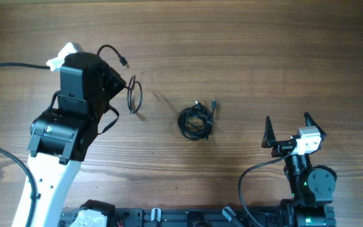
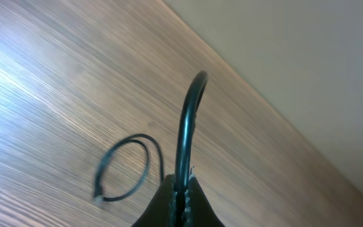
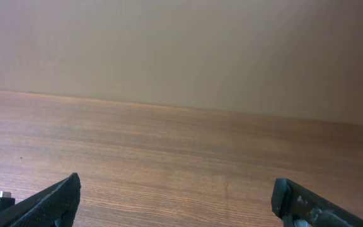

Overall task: Untangle cables
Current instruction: 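Pull the grasped cable up and left away from the bundle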

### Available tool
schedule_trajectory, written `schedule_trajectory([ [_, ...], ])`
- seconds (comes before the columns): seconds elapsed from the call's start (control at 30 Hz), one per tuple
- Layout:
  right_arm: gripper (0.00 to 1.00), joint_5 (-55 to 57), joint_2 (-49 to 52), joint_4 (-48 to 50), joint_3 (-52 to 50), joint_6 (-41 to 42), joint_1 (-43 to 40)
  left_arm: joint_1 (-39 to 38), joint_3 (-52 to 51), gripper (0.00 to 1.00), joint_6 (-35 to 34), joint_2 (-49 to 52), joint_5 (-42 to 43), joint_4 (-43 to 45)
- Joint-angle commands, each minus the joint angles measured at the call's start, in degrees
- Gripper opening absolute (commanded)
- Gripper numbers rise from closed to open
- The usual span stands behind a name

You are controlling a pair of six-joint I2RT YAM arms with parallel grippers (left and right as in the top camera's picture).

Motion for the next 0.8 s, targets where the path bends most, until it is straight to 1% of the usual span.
schedule_trajectory([
  [0.0,1.0,0.57,-0.31,0.09,-0.04,-0.46,0.22,0.7,0.83,0.04,2.25,-0.61,-8.15,-0.87],
  [0.07,1.0,0.57,-0.31,0.09,-0.04,-0.44,0.22,1.57,0.83,0.04,2.25,-0.42,-8.28,-2.05],
  [0.13,1.0,0.57,-0.31,0.09,-0.04,-0.48,0.22,1.68,0.83,0.04,2.25,0.37,-6.67,-5.16],
  [0.2,1.0,0.57,-0.31,0.09,-0.04,-0.46,0.22,1.68,0.83,0.04,3.56,1.75,-1.29,-7.17],
  [0.3,1.0,0.57,-0.31,0.09,-0.04,-0.46,0.22,1.68,0.83,0.04,12.39,3.1,9.7,-7.67],
  [0.33,1.0,0.57,-0.31,0.09,-0.04,-0.46,0.22,1.68,0.83,0.04,14.19,3.15,11.72,-9.09],
  [0.4,1.0,0.57,-0.31,0.09,-0.04,-0.46,0.22,1.68,0.83,0.04,15.52,2.86,12.52,-12.09],
  [0.43,1.0,0.57,-0.31,0.09,-0.04,-0.46,0.22,1.68,0.83,0.04,17.57,2.89,14.84,-12.87],
  [0.5,1.0,0.22,-0.31,0.15,-0.04,-0.11,0.22,1.68,0.83,0.04,24.46,2.89,23.12,-12.85],
  [0.53,1.0,-3.76,-0.31,0.66,-0.04,4.17,0.24,1.68,0.83,0.04,25.88,2.89,24.92,-12.66],
  [0.6,1.0,-12.66,-0.31,1.49,-0.04,18.23,0.24,1.68,0.83,0.04,25.86,2.89,25.0,-12.26],
  [0.63,1.0,-16.85,-0.31,1.75,-0.04,28.79,0.24,1.68,0.83,0.04,26.08,2.89,25.0,-12.09],
  [0.67,1.0,-18.8,-0.31,1.86,-0.04,43.12,0.22,1.68,0.83,0.04,27.91,2.89,26.05,-11.74],
  [0.7,1.0,-18.95,-0.28,1.84,-0.04,54.4,0.24,1.68,0.83,0.04,30.32,2.89,30.1,-10.95],
  [0.73,1.0,-19.82,-0.22,1.84,-0.04,63.98,0.22,1.68,0.83,0.04,30.29,2.89,32.15,-10.01],
  [0.77,1.0,-20.24,-0.2,1.88,-0.04,71.63,0.22,1.68,0.83,0.04,30.05,2.86,33.0,-9.14],
])
